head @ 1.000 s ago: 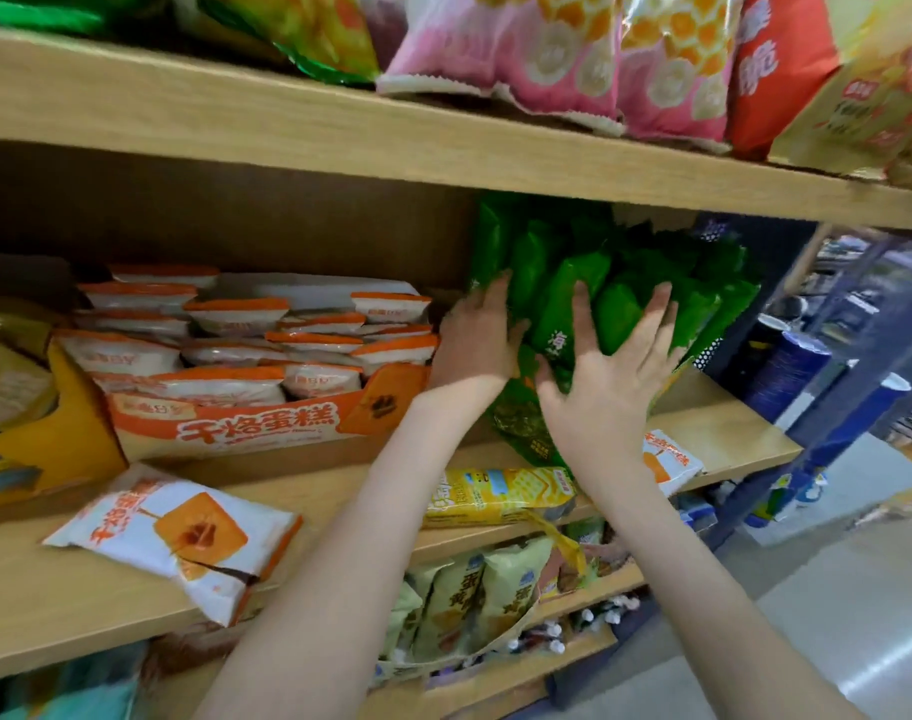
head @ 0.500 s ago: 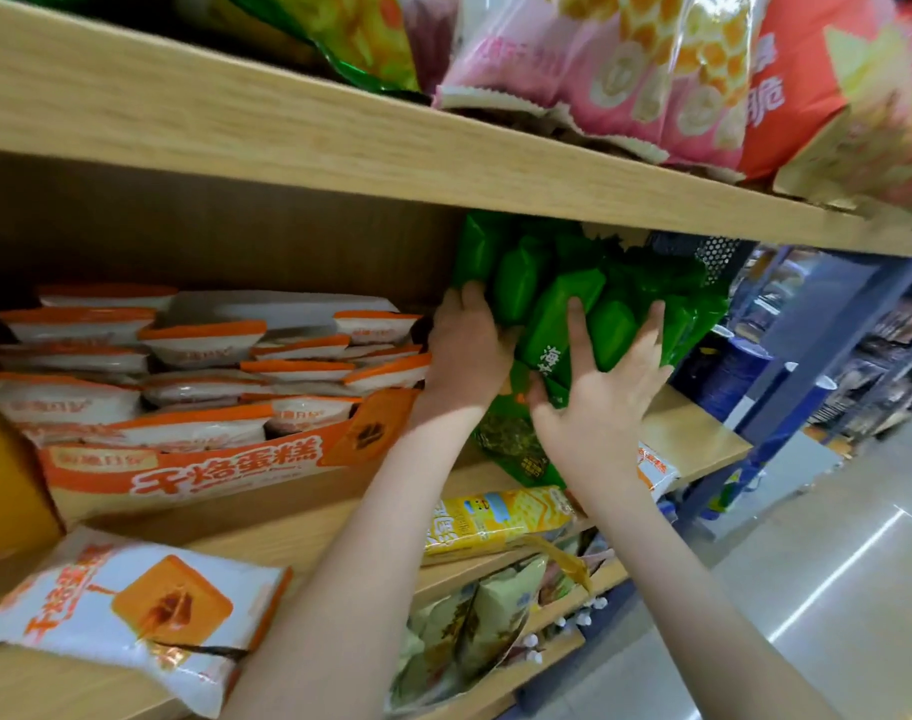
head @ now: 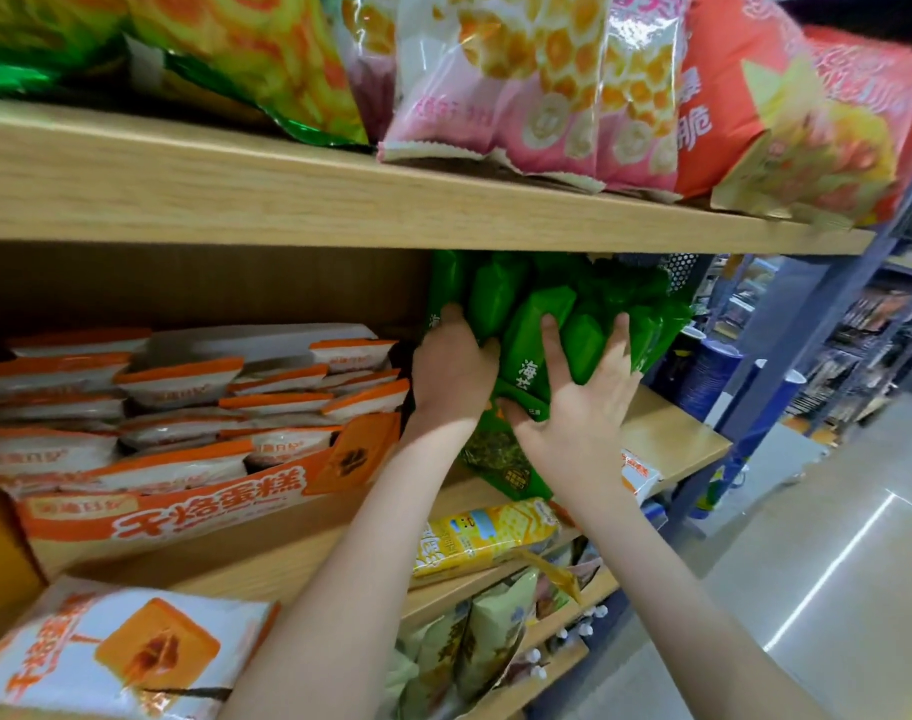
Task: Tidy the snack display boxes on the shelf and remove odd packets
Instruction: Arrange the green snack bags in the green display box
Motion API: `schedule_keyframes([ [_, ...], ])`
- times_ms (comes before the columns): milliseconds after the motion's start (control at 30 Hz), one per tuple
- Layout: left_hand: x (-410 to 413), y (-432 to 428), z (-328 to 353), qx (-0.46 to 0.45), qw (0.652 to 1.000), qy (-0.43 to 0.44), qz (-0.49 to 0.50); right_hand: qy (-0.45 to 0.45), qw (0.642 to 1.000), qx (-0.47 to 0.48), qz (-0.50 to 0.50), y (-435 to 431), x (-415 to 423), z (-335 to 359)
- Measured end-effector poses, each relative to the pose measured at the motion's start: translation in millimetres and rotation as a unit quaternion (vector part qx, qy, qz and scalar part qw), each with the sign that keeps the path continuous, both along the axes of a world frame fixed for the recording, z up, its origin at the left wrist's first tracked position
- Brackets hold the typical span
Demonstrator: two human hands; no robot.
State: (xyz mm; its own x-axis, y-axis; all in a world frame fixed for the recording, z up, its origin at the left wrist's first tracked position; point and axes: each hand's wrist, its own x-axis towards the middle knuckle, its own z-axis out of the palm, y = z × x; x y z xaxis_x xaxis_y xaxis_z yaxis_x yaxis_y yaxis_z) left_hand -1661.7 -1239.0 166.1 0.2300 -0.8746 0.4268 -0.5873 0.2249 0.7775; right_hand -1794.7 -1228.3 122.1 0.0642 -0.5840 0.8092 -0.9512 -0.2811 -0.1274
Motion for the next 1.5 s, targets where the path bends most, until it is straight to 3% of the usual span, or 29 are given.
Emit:
schedule_keyframes([
  [267,0.6,15.4,-15.3,-0.083,0.988,0.131,-0.002,-0.001,1.000,-0.006,0.022,-1.3,-4.7,-1.9],
  [667,-18.4,12.8,-19.6,-0.098,0.991,0.092,0.018,-0.023,0.991,-0.007,0.135,-8.5,-46.2,-0.3],
  [1167,-32.7,12.8,-4.9,-0.197,0.964,0.172,0.045,-0.005,0.989,-0.034,0.147,-13.5,-51.4,-2.6],
  [1500,-34.2,25.4,-8.1,-0.155,0.978,0.137,-0.023,-0.014,0.987,-0.037,0.159,-11.6,-56.1,-1.8],
])
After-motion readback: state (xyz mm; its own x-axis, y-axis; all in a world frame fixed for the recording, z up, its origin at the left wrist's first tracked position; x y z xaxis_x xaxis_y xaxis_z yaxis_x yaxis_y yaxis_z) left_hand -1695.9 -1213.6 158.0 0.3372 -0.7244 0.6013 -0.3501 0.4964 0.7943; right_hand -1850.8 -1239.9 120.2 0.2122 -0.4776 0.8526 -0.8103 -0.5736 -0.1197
